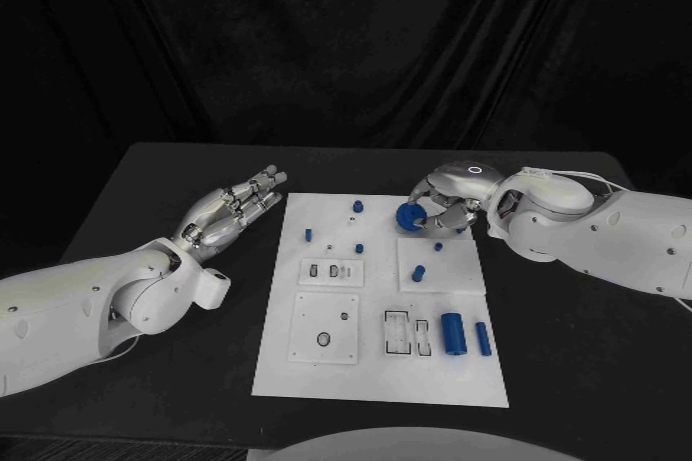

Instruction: Assemble the parts on the task board

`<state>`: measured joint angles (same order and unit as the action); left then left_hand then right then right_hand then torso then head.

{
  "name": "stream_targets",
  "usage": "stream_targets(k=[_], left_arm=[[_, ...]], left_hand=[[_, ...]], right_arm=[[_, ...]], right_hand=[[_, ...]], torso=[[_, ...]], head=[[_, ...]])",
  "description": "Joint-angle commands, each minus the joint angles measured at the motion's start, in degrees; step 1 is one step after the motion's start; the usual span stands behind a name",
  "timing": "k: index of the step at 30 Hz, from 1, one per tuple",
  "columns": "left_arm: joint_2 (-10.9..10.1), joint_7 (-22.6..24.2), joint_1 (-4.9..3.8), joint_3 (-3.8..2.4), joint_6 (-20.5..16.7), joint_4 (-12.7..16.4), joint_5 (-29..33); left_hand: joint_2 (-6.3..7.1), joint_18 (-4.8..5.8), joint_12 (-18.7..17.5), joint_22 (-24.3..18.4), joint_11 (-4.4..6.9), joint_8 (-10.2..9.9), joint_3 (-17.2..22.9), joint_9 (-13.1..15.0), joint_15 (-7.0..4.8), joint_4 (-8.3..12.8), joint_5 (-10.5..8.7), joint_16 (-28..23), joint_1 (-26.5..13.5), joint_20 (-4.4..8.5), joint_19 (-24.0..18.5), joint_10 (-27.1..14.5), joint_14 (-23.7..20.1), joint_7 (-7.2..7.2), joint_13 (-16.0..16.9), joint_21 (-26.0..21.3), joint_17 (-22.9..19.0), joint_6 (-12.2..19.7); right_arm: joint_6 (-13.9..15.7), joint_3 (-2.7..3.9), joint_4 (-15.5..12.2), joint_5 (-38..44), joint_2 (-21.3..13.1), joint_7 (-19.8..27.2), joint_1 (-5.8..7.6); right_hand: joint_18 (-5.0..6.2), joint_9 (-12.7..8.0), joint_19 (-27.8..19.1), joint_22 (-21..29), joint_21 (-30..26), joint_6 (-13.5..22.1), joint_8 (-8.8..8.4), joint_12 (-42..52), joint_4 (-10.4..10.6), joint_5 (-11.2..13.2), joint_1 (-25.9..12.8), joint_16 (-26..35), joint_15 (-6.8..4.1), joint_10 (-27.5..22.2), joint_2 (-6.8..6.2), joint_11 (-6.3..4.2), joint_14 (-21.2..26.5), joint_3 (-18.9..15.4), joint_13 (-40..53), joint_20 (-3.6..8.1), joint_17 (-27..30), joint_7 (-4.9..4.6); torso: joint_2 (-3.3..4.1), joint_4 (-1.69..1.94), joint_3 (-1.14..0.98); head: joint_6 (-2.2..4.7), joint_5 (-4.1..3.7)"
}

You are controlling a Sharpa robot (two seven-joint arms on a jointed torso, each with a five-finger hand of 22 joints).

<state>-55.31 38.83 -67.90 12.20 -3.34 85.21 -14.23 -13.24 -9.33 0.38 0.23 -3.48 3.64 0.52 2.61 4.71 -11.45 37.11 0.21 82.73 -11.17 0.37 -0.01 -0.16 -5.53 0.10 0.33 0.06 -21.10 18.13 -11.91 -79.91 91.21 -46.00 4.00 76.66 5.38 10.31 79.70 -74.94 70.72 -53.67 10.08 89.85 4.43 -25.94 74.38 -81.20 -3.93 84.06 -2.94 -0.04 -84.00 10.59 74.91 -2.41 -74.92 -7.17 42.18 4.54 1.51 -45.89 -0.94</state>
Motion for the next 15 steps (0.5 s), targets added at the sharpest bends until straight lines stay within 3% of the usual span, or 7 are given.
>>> stream_targets(k=[1, 7, 15], left_arm=[[0.08, 8.55, -0.11, -0.05, 0.72, 0.13, 0.02], [0.33, 8.32, -0.11, -0.05, 0.88, -0.03, 0.02], [0.7, 8.16, -0.11, -0.05, 1.0, -0.19, 0.02]], left_hand=[[0.17, -0.94, -0.38, 0.1, -0.59, 0.21, 0.42, 0.05, 0.41, -0.1, 0.08, -0.21, -0.61, -0.46, 0.15, 0.01, 0.16, -0.23, -0.1, 0.05, -0.06, -0.14], [0.18, -0.99, -0.38, 0.17, -0.72, 0.3, 0.84, 0.06, 0.55, -0.02, 0.08, -0.21, -0.79, -0.77, 0.27, 0.01, 0.16, -0.34, -0.1, 0.14, -0.06, -0.26], [0.18, -1.01, -0.38, 0.2, -0.8, 0.33, 1.1, 0.06, 0.61, 0.01, 0.08, -0.21, -0.9, -0.97, 0.35, 0.01, 0.16, -0.4, -0.1, 0.19, -0.06, -0.27]], right_arm=[[0.62, 0.03, -0.99, -2.8, 0.39, 0.7, 0.49], [-0.87, 0.04, -0.88, -3.36, 2.82, 0.29, 0.89], [-2.4, 0.04, 1.26, -3.51, 6.9, 0.29, 0.99]], right_hand=[[-0.66, 6.99, 0.28, -1.42, 0.34, -2.65, 2.61, 0.15, 0.4, -0.31, -0.63, -0.04, 0.45, 5.94, 0.01, 0.45, -3.9, 0.0, 15.09, -0.29, -5.48, 2.17], [-0.96, 6.89, 1.08, -2.49, 1.64, -2.39, 2.08, 0.15, 1.23, -1.14, -1.76, -1.22, 0.68, 5.94, -0.27, 0.73, -4.27, 0.29, 15.09, -0.51, -6.71, 1.91], [-1.01, 6.7, 1.25, -2.83, 1.92, -2.1, 1.5, 0.15, 1.53, -2.13, -2.17, -1.47, 0.8, 5.94, -0.51, 0.85, -4.33, 0.8, 15.09, -0.65, -6.94, 1.77]], torso=[[-0.03, -0.08, 0.06], [0.07, 0.08, 0.08], [0.08, 0.11, 0.06]], head=[[-0.19, 0.21], [-0.15, -0.02], [-0.05, -0.25]])
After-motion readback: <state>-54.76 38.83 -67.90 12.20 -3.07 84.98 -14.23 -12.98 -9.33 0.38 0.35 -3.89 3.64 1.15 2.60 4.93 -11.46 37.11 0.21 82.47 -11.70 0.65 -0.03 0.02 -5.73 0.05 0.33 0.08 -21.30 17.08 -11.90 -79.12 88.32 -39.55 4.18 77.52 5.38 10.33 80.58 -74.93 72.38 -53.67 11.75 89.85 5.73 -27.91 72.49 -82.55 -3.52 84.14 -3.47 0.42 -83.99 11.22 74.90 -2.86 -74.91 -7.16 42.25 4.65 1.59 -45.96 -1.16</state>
